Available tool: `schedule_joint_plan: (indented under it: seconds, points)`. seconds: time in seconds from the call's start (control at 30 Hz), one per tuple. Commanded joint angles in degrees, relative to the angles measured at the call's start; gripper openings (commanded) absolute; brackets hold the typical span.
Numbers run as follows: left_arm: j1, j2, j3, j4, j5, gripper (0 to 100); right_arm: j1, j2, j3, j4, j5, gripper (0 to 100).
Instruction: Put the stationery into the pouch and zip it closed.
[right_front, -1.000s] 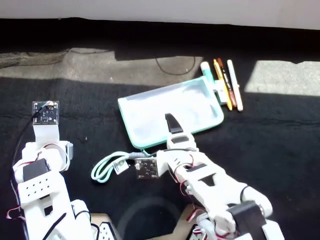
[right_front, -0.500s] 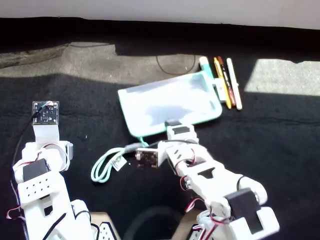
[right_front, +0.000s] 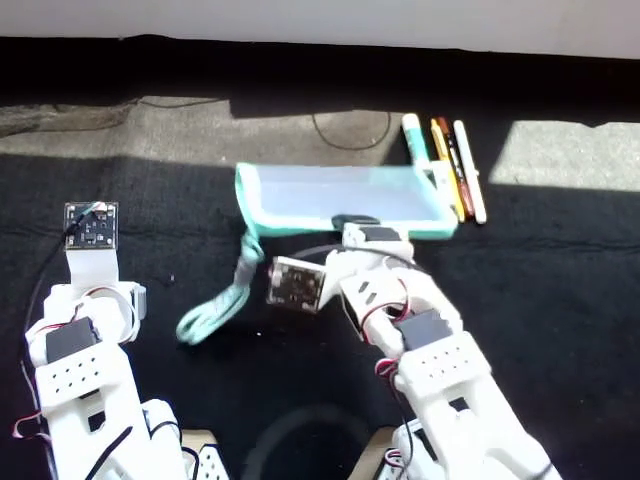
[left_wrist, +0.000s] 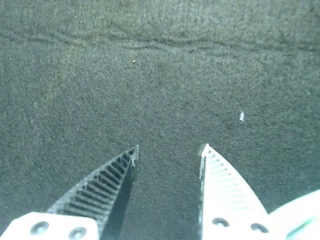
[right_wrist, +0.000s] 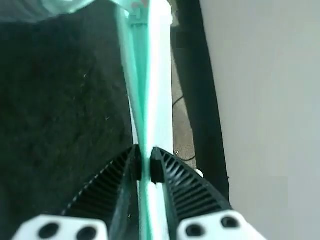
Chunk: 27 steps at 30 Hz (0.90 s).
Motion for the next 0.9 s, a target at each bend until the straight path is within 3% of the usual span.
schedule_joint_plan:
  seconds: [0.0, 0.23, 0.4, 0.57, 0.73, 0.87]
  points:
    - [2.4, -0.6, -0.8, -0.9, 0.7, 21, -1.2, -5.1, -11.2, 8.6, -11.1, 0.6]
    - [9.0, -0.5, -2.7, -0.9, 11.7, 21, 1.9, -5.0, -23.1, 16.0, -30.6, 0.6]
    - [9.8, -0.4, -9.8, -0.6, 19.9, 21, 2.8, -4.9, -28.3, 26.4, -44.0, 0.6]
    - [11.6, 1.7, -14.9, -0.5, 21.3, 21, 2.8, -4.9, -29.1, 29.8, -46.1, 0.6]
    - [15.7, 19.7, -25.7, 0.1, 21.6, 21, 2.8, -5.0, -34.8, 31.6, -46.1, 0.6]
    - [16.0, 37.8, -48.3, 13.4, 25.6, 21, 2.9, -4.9, -39.3, 35.2, -45.9, 0.6]
